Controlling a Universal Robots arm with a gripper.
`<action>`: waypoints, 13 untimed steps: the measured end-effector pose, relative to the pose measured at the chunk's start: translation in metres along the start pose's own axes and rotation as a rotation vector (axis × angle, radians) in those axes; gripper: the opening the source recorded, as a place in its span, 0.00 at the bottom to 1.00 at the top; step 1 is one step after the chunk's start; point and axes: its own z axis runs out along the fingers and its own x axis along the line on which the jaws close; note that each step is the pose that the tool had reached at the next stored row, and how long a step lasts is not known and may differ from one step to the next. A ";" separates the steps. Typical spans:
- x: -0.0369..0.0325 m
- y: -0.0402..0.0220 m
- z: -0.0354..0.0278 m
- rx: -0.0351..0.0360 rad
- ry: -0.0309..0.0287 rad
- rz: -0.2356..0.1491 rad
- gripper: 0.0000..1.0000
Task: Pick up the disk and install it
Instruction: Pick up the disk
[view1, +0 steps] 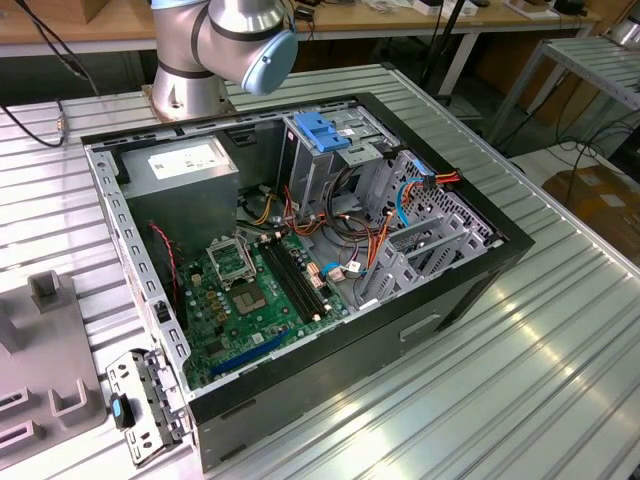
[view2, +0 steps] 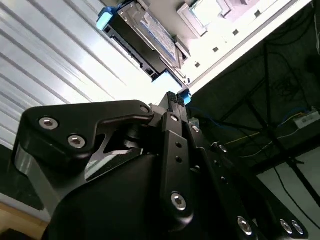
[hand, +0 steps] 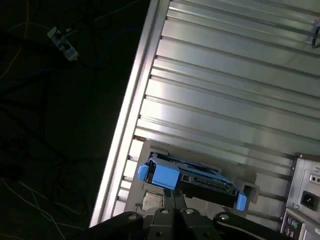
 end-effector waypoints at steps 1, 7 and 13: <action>0.0000 0.0000 0.0000 0.0007 0.0011 -0.027 0.11; 0.0000 0.0000 0.0004 0.0052 0.0081 -0.200 0.11; 0.0000 -0.0001 0.0011 0.0086 0.0136 -0.334 0.11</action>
